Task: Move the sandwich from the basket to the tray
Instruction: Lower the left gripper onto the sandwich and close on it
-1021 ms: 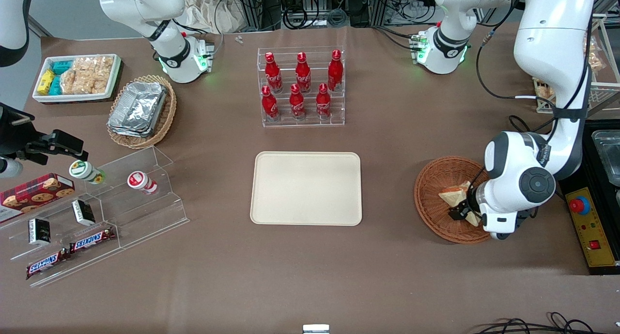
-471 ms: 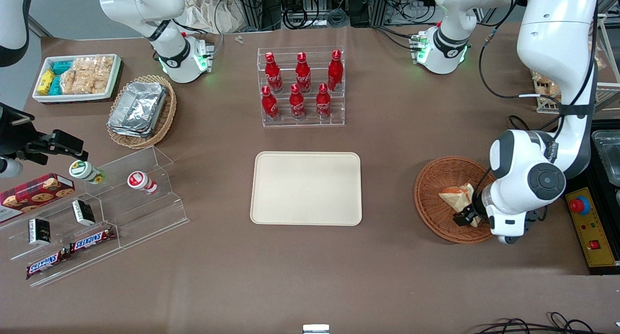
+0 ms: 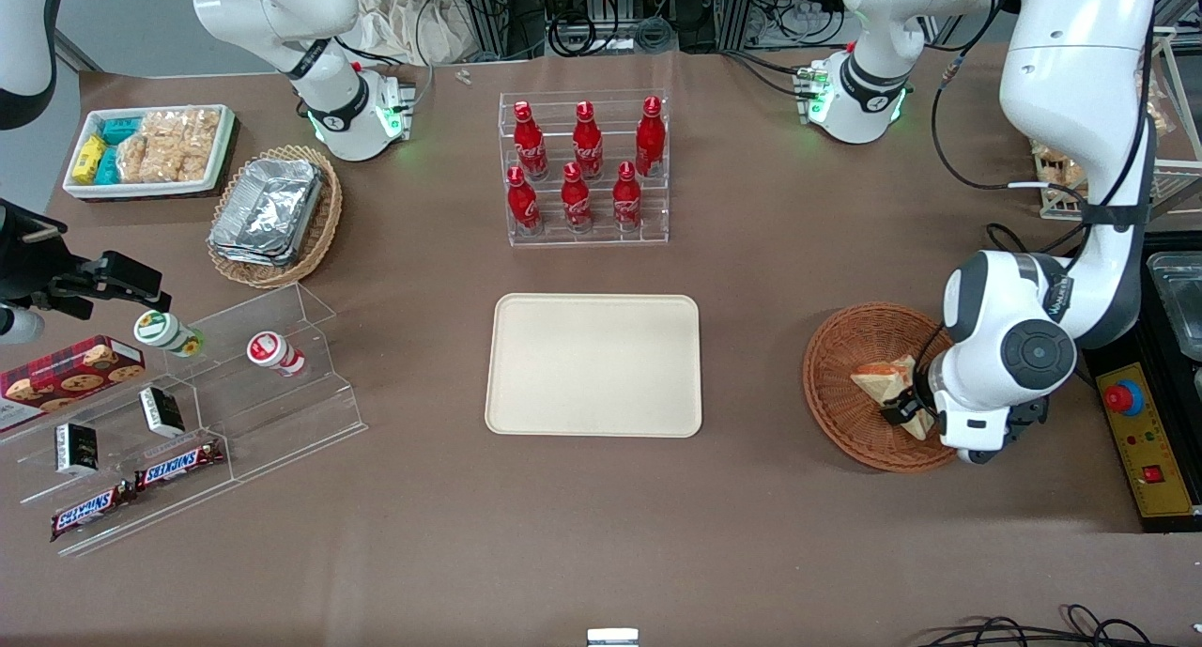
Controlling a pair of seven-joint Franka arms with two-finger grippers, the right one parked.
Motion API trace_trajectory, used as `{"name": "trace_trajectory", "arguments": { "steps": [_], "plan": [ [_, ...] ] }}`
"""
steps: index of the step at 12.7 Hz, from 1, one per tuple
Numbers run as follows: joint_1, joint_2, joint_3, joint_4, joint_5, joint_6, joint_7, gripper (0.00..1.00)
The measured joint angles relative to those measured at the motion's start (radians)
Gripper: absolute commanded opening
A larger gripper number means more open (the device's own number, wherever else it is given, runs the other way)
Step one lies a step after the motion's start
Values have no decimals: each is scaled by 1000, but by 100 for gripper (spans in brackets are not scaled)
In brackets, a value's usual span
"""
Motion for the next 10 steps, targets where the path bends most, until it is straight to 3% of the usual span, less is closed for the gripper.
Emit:
{"name": "trace_trajectory", "arguments": {
  "steps": [8, 9, 10],
  "plan": [
    [-3, 54, -1, -8, 0, 41, -37, 100],
    [-4, 63, -2, -8, 0, 57, -50, 90],
    [-5, 69, -3, -8, 0, 67, -61, 62]
  ]
}}
